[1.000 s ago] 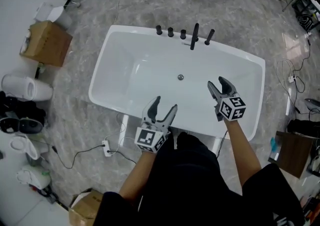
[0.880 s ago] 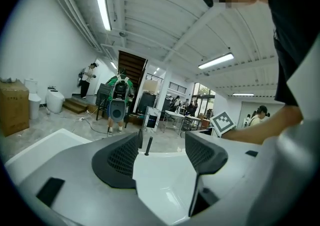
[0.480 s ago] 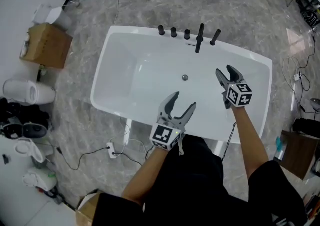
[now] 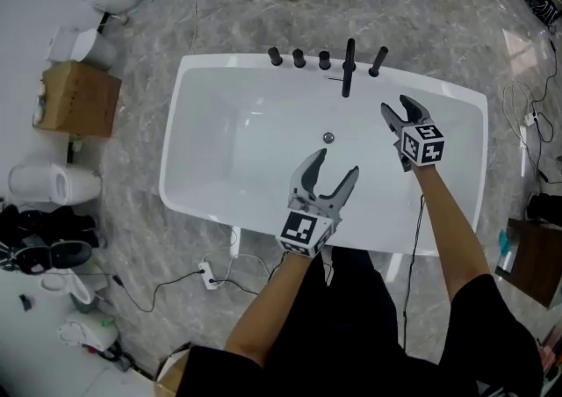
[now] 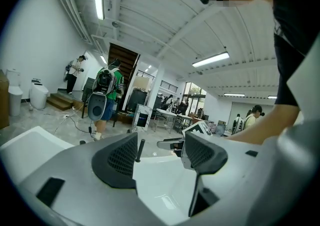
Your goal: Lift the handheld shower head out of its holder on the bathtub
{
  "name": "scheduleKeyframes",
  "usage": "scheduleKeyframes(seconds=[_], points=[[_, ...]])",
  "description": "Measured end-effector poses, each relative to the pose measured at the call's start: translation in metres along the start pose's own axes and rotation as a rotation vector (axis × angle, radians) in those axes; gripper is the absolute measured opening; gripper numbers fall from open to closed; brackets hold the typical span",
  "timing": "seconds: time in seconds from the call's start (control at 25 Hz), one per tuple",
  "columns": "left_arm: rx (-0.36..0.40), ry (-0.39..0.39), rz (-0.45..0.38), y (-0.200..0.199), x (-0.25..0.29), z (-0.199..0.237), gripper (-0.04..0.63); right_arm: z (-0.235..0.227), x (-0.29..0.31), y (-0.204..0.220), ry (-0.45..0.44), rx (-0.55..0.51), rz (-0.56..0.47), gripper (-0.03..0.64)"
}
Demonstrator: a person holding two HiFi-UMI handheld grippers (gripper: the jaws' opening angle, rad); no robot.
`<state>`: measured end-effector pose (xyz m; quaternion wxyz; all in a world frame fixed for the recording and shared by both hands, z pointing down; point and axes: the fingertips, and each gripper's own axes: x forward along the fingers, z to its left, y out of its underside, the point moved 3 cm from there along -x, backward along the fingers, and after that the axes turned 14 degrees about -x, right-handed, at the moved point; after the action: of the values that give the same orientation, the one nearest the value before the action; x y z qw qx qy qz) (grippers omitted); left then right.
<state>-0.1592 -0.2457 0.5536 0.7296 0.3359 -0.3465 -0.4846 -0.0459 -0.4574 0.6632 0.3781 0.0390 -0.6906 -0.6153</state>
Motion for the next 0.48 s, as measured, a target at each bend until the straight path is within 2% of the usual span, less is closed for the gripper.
scheduleKeyframes(seconds=[0.36,0.48], points=[[0.025,0.027,0.0,-0.001,0.034,0.013,0.275,-0.039,0.046,0.008,0.054,-0.003,-0.011,0.222],[-0.007,0.021,-0.007,0.002,0.042,0.014,0.275,-0.049,0.058,0.006,0.07,-0.013,-0.01,0.222]])
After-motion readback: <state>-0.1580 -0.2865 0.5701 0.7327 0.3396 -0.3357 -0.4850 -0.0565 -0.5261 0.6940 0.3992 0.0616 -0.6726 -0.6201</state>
